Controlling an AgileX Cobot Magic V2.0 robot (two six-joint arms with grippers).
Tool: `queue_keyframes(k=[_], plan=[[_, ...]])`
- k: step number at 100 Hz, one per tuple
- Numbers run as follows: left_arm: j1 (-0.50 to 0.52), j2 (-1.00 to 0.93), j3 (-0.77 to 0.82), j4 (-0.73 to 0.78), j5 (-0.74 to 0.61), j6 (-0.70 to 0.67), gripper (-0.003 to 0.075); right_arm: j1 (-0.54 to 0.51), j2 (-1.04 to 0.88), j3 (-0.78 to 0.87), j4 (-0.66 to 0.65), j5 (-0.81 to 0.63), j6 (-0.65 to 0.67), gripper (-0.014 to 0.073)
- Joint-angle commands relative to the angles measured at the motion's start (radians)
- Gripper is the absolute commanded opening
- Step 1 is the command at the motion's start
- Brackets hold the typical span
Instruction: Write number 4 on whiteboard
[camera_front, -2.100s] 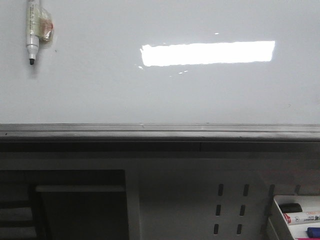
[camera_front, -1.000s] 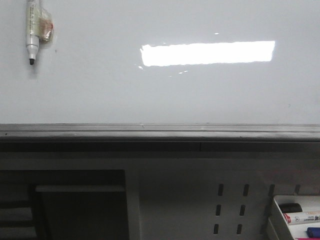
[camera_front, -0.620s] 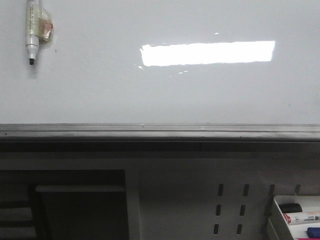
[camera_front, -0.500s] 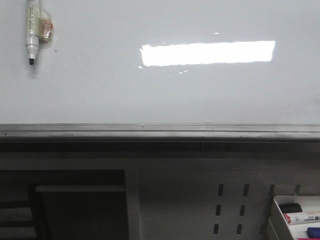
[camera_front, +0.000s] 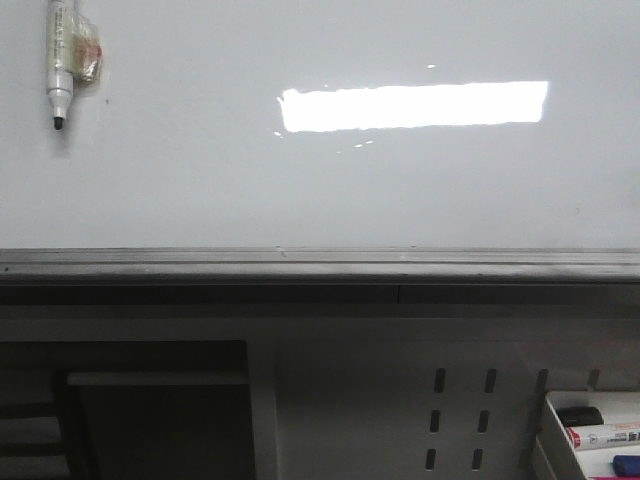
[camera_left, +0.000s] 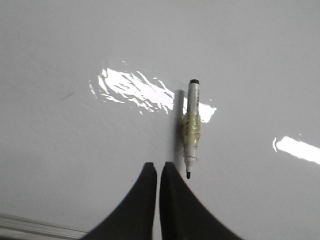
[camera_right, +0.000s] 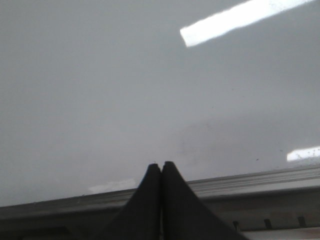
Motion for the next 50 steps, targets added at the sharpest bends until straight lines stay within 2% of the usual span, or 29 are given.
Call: queue_keyframes(k=[1, 13, 22, 40, 50], plan=[[0.001, 0.087, -0.109, 0.064, 0.038, -0.010, -0.0020, -0.005, 0.106, -0.105, -0.007, 0.005, -0.020, -0.0043], [-0.008, 0.209, -0.220, 0.122, 0.142, -0.004, -0.0020, -0.005, 0.251, -0.221, -0.007, 0.095, -0.068, -0.0045], [-0.008, 0.294, -0.294, 0.124, 0.194, 0.068, -0.0020, -0.005, 0.340, -0.293, -0.007, 0.161, -0.115, -0.0045], [-0.008, 0.402, -0.363, 0.100, 0.203, 0.094, -0.0020, -0.005, 0.433, -0.372, -0.005, 0.198, -0.115, -0.0036], [-0.008, 0.447, -0.383, 0.078, 0.203, 0.096, -0.0015, -0.005, 0.459, -0.406, -0.005, 0.225, -0.117, 0.0063]])
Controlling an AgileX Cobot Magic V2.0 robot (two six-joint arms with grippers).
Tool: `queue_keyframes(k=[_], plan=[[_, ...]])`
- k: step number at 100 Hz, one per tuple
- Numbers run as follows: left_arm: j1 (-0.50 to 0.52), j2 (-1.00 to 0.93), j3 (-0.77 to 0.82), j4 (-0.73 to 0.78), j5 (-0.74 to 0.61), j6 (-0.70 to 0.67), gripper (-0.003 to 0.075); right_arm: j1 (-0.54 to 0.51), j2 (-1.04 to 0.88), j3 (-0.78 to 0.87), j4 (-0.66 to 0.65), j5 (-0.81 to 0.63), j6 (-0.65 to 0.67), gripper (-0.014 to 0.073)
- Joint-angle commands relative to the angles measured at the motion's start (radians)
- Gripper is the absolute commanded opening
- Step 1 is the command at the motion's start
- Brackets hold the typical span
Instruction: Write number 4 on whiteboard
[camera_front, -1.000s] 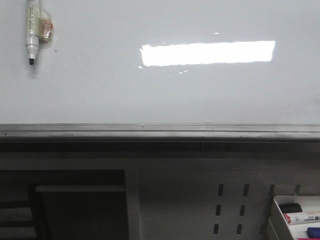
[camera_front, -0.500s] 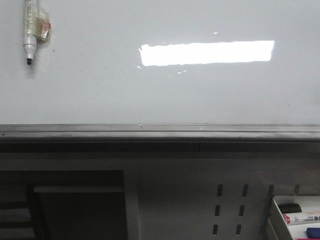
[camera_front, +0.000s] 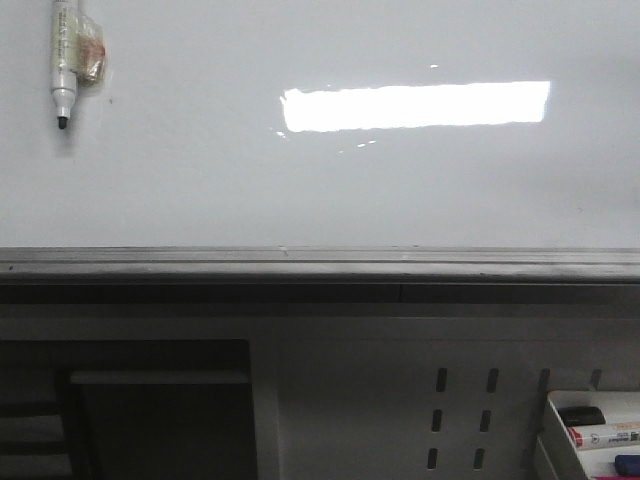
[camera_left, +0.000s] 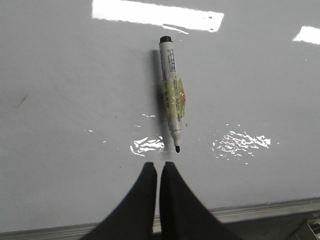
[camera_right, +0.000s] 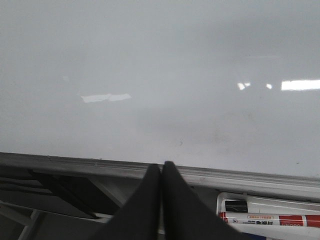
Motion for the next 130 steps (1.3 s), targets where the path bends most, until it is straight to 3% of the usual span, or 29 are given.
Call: queue_keyframes(k=[1, 12, 20, 31, 50, 62, 130], plan=[[-0.006, 0.052, -0.054, -0.044, -0.057, 0.010, -0.0011, -0.005, 0.031, -0.060, 0.004, -0.030, -0.019, 0.0087], [-0.006, 0.099, -0.068, -0.116, -0.067, 0.070, 0.0091, -0.005, 0.041, -0.076, 0.006, -0.032, -0.022, 0.0322], [-0.006, 0.139, -0.073, -0.215, -0.071, 0.160, 0.0236, -0.005, 0.041, -0.077, 0.009, -0.036, -0.022, 0.0461], [-0.006, 0.192, -0.073, -0.356, -0.071, 0.287, 0.0344, -0.005, 0.041, -0.077, 0.009, -0.032, -0.022, 0.0447], [-0.006, 0.309, -0.098, -0.624, -0.061, 0.569, 0.0348, -0.005, 0.041, -0.077, 0.013, -0.031, -0.022, 0.0445], [-0.006, 0.397, -0.145, -0.704, -0.059, 0.686, 0.0348, -0.005, 0.041, -0.077, 0.015, -0.029, -0.022, 0.0445], [-0.006, 0.812, -0.413, -0.748, -0.004, 0.768, 0.0347, -0.005, 0.041, -0.077, 0.015, -0.024, -0.022, 0.0445]])
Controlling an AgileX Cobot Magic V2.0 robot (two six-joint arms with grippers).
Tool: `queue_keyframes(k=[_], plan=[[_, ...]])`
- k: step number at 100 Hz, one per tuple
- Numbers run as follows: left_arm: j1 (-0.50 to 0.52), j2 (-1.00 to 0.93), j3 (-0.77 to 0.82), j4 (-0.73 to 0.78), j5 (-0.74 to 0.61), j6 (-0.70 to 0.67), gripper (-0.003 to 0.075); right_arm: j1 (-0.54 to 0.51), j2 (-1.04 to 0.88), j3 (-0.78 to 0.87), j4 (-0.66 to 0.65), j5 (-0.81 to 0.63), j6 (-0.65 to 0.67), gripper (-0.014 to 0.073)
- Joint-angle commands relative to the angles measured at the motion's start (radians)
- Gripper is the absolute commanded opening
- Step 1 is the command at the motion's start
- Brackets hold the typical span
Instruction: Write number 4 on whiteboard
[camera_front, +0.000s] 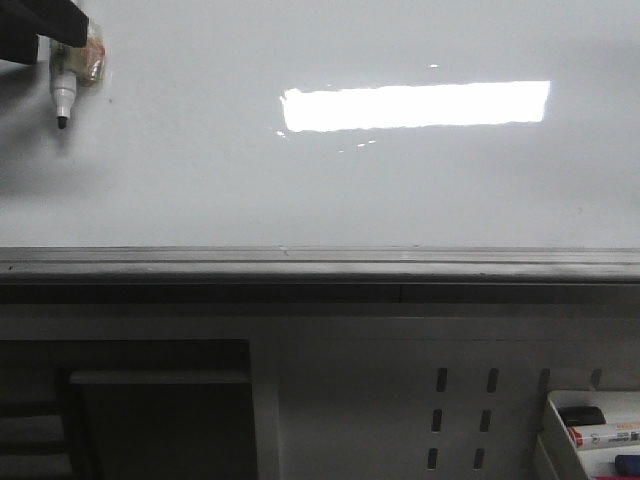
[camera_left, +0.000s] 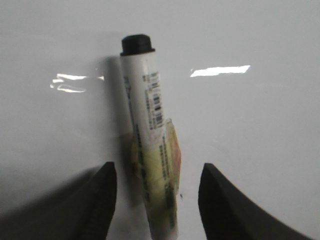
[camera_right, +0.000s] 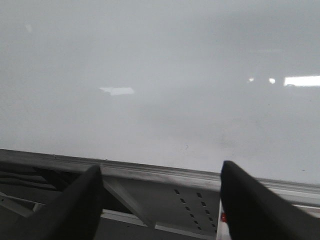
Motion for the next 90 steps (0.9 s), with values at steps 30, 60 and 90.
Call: queue_keyframes(k=[30, 60, 90], plan=[[-0.006, 0.055, -0.056, -0.034, -0.018, 0.012, 0.0347, -0.005, 0.012, -0.036, 0.015, -0.056, -0.012, 0.0445], [-0.006, 0.057, -0.056, -0.034, 0.008, 0.025, 0.0145, -0.005, 0.012, -0.036, 0.015, -0.055, -0.012, 0.0445], [-0.006, 0.021, -0.056, -0.024, 0.104, 0.084, -0.0020, -0.005, 0.012, -0.036, 0.015, -0.034, -0.012, 0.0445]])
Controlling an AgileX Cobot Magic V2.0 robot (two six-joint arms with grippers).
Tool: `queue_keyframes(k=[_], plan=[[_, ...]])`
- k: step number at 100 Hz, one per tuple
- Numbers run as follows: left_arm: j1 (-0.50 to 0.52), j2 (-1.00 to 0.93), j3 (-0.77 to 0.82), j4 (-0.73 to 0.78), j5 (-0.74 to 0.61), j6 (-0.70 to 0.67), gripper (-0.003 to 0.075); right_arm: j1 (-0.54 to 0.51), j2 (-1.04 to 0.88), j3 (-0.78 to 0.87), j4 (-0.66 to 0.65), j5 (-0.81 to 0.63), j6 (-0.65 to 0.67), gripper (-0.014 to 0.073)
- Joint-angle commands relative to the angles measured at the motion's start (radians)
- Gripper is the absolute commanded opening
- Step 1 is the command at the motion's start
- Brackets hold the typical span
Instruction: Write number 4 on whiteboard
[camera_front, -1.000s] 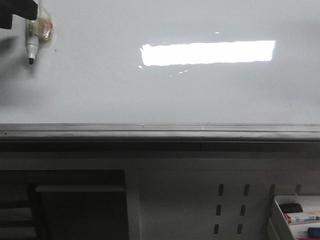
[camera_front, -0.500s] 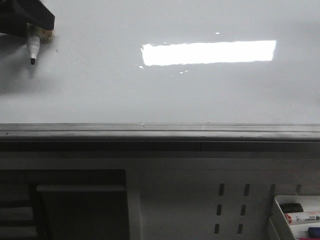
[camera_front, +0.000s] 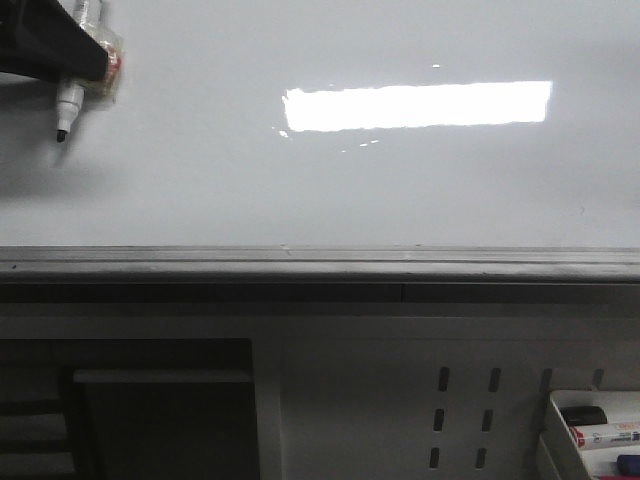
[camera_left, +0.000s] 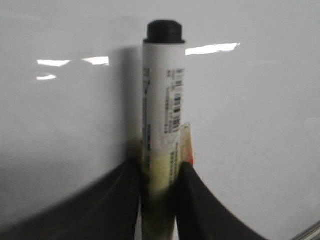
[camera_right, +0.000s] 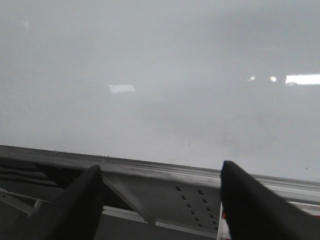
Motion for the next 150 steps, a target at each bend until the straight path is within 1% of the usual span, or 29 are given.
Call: queue_keyframes(k=[1, 10, 18, 25, 33, 40, 46, 56, 62, 70, 79, 93, 115, 130, 144, 150], plan=[[-0.005, -0.055, -0.027, -0.021, 0.031, 0.040, -0.0020, -0.005, 0.012, -0.036, 0.015, -0.042, -0.008, 0.0445], [-0.005, -0.104, -0.027, 0.006, 0.073, 0.071, -0.0020, -0.005, 0.014, -0.036, 0.022, -0.019, -0.023, 0.0445], [-0.005, -0.151, -0.027, 0.044, 0.128, 0.106, -0.0021, -0.005, 0.021, -0.044, 0.082, 0.016, -0.094, 0.0445], [-0.005, -0.189, -0.027, 0.070, 0.191, 0.137, -0.0021, -0.005, 0.041, -0.059, 0.186, 0.054, -0.194, 0.0445], [-0.021, -0.225, -0.027, 0.117, 0.246, 0.139, -0.0021, -0.005, 0.080, -0.086, 0.339, 0.112, -0.325, 0.0445], [-0.073, -0.251, -0.027, 0.155, 0.248, 0.139, -0.0021, -0.005, 0.128, -0.118, 0.447, 0.171, -0.423, 0.0445], [-0.144, -0.268, -0.027, 0.202, 0.248, 0.139, -0.0021, -0.005, 0.182, -0.149, 0.533, 0.235, -0.496, 0.0445], [-0.267, -0.271, -0.027, 0.311, 0.233, 0.135, -0.0021, -0.005, 0.252, -0.204, 0.599, 0.317, -0.540, 0.0445], [-0.334, -0.267, -0.027, 0.383, 0.205, 0.116, -0.0021, -0.005, 0.301, -0.238, 0.601, 0.374, -0.542, 0.0445], [-0.430, -0.265, -0.027, 0.443, 0.133, 0.086, -0.0021, -0.005, 0.363, -0.291, 0.605, 0.452, -0.542, 0.0445], [-0.503, -0.255, -0.027, 0.461, 0.066, 0.078, -0.0021, -0.005, 0.413, -0.331, 0.621, 0.509, -0.542, 0.0445], [-0.588, -0.208, -0.027, 0.487, 0.034, 0.075, -0.0021, -0.005, 0.469, -0.398, 0.639, 0.559, -0.549, 0.0445], [-0.653, -0.140, -0.031, 0.485, -0.038, 0.074, -0.0021, 0.005, 0.522, -0.492, 0.637, 0.642, -0.543, 0.0445], [-0.683, -0.125, -0.035, 0.483, -0.069, 0.074, -0.0021, 0.068, 0.566, -0.535, 0.601, 0.647, -0.521, 0.0445], [-0.684, -0.125, -0.035, 0.481, -0.097, 0.074, -0.0021, 0.134, 0.602, -0.556, 0.543, 0.633, -0.492, 0.0445], [-0.684, -0.125, -0.035, 0.481, -0.097, 0.074, -0.0021, 0.160, 0.617, -0.556, 0.542, 0.626, -0.490, 0.0445]])
